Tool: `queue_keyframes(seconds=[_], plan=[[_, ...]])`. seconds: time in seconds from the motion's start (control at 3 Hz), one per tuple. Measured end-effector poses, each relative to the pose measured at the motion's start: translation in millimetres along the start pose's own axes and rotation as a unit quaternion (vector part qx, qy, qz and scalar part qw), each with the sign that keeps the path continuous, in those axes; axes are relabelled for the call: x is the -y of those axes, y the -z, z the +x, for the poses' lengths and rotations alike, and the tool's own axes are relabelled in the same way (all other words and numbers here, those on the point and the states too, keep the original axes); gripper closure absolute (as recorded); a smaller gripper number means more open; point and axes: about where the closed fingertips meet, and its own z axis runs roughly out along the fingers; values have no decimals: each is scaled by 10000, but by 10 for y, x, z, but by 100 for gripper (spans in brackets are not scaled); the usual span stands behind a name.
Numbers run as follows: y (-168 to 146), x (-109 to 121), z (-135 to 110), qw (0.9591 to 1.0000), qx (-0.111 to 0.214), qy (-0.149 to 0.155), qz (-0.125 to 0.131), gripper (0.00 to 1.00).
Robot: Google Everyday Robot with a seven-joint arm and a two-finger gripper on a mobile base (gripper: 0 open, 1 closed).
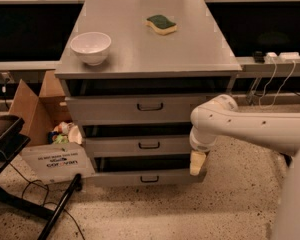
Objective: Open middle drawer
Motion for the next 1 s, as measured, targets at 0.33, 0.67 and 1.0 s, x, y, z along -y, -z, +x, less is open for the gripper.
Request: queue_keyframes(seconds=[0.33, 0.67, 1.0], plan=[[-374, 167, -270, 9997, 125, 174, -131, 0], [-633, 297, -443, 9992, 222, 267, -209, 0], [-865, 342, -553, 9985, 301, 279, -364, 0]])
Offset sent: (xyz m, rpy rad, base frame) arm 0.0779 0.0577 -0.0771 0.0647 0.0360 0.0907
